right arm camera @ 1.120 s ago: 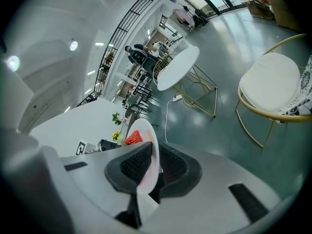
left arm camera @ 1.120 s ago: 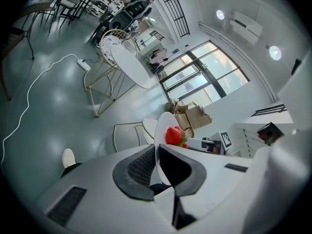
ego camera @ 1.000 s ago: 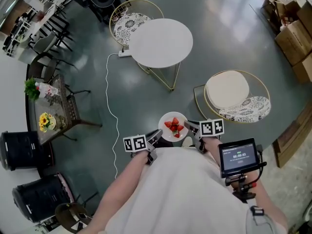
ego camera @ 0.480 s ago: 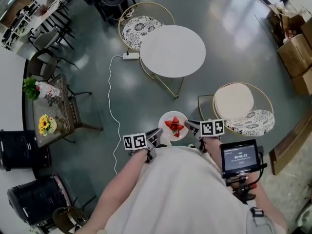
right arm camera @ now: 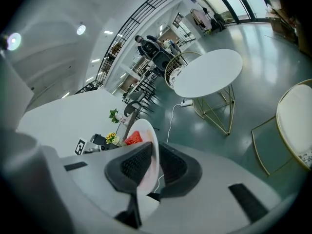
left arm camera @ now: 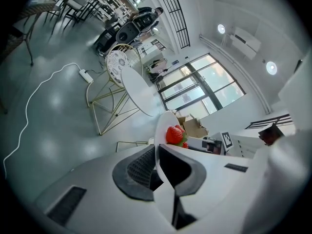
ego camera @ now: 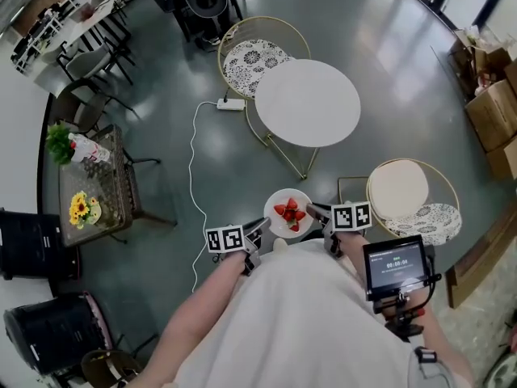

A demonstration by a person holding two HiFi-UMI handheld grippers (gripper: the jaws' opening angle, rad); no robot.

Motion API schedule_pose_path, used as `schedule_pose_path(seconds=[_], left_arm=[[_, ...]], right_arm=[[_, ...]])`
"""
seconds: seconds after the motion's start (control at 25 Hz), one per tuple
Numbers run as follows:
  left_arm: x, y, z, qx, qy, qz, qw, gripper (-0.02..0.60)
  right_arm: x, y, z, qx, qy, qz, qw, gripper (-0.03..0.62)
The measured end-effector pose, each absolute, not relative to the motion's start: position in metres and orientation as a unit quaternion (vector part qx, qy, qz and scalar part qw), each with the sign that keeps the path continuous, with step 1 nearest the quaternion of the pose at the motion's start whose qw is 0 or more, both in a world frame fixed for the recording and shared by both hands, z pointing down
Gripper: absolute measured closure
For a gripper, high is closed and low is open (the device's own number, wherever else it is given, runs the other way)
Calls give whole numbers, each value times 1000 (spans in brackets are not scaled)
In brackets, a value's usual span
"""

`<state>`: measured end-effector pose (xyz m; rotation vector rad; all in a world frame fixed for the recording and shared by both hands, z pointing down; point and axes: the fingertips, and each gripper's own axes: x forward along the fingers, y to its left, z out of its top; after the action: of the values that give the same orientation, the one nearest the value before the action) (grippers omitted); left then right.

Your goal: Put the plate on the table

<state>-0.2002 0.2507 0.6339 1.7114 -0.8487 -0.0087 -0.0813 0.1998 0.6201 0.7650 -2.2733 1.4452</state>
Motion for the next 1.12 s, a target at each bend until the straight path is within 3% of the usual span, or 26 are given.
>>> schedule_pose_path(seconds=[0.72, 1.12], left_arm=[[-294, 166, 643, 693, -427, -24, 581, 569], [-297, 66, 650, 696, -423, 7, 580, 569]], right_arm=[[-182, 98, 641, 202, -810, 516, 192, 562], [-181, 5, 650, 208, -803, 528, 184, 562]])
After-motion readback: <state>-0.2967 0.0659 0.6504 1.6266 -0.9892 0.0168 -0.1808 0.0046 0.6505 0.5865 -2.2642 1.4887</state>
